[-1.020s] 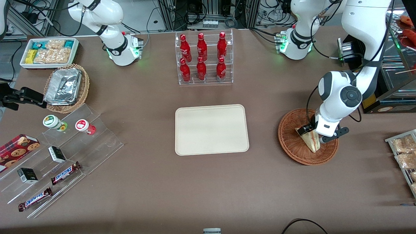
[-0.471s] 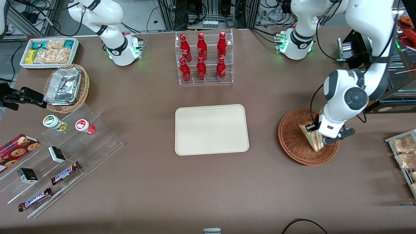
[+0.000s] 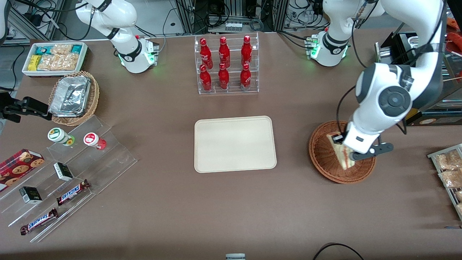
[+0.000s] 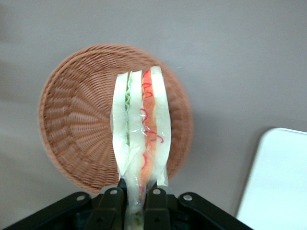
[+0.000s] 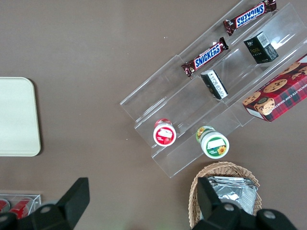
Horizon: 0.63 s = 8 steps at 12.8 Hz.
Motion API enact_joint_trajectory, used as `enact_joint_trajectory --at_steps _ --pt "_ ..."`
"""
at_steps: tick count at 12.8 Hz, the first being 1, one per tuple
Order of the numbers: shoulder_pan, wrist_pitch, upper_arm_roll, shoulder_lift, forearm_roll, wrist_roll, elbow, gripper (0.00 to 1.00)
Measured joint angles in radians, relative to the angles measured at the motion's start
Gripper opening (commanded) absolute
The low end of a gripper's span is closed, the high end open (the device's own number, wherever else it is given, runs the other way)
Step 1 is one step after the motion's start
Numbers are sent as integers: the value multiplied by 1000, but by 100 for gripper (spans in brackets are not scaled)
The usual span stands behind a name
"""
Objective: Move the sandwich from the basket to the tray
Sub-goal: 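Close the left gripper on the sandwich and lift it from the basket, then carry the sandwich to the cream tray and set it down upright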
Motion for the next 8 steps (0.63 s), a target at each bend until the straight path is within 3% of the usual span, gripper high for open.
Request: enact_joint_trajectory --at_steps 8 --pt "-278 -10 -5 212 -137 -50 260 0"
